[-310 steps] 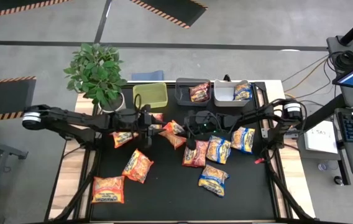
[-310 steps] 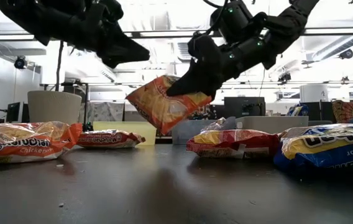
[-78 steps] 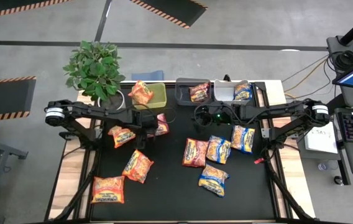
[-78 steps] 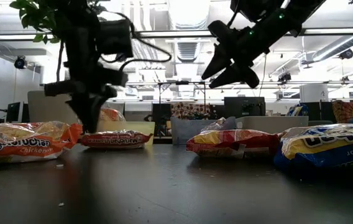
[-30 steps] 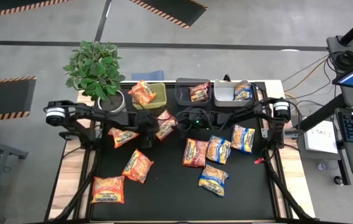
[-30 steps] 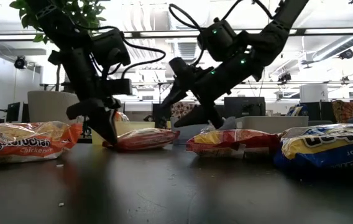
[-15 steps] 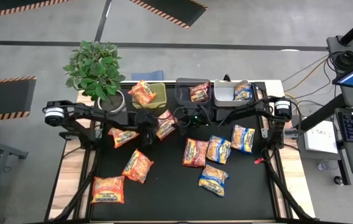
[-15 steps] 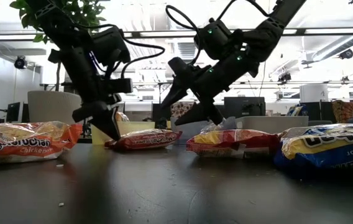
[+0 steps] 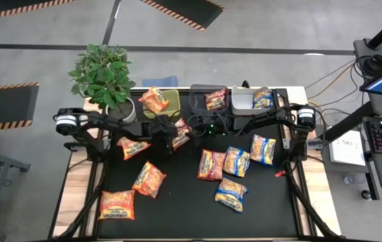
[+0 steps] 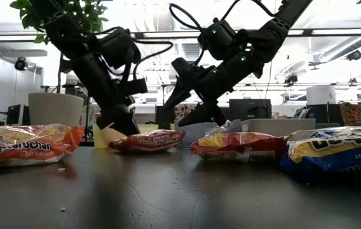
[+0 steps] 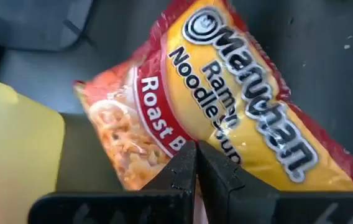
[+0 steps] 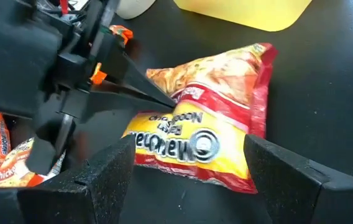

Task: Sort Maruchan noodles
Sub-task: Put the top red noodle pack into the black bin

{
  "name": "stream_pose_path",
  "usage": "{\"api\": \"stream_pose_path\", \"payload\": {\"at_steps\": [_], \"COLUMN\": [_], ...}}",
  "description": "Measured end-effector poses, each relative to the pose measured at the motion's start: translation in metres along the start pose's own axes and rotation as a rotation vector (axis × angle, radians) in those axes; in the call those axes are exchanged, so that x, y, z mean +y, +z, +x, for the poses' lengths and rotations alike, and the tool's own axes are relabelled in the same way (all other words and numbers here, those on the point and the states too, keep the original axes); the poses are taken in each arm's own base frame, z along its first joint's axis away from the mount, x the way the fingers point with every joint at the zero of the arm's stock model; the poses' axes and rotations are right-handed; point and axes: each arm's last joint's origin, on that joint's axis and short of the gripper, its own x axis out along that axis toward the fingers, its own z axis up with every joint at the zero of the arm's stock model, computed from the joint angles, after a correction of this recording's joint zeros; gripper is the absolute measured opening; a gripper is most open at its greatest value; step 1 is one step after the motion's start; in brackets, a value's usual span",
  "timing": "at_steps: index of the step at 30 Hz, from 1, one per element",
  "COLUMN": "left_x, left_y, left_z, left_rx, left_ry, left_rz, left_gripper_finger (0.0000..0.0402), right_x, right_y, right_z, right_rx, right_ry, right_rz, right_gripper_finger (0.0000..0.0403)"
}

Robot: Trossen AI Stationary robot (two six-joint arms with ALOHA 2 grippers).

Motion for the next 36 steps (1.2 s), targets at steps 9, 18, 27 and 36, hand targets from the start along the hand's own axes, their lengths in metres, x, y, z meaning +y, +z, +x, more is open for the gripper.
{"api": "stream_pose_path", "payload": {"at_steps": [9, 18, 27, 36], "left_x": [-0.012, -0.004, -0.006, -0.012], "left_y": [0.008, 0.01, -0.01, -0.027], "left_z": [-0.002, -0.038, -0.04, -0.018], "left_rx": [-0.043, -0.041, 0.003, 0.035], "left_ry": [-0.16, -0.169, -0.174, -0.108], "left_rz": [0.055, 0.106, 0.085, 0.085], "left_gripper_finger": [0.0, 0.0, 0.0, 0.0], "right_x": [-0.002, -0.006, -0.01, -0.016], "right_y": [-0.005, -0.001, 0.006, 0.002], "right_z": [0.0, 0.0, 0.0, 0.01], "right_rx": [0.06, 0.045, 0.003, -0.029], "right_ry": [-0.008, -0.01, -0.013, -0.044], "right_rz": [0.034, 0.009, -0.076, -0.12], "right_gripper_finger": [0.0288, 0.0288, 0.0288, 0.0288]}}
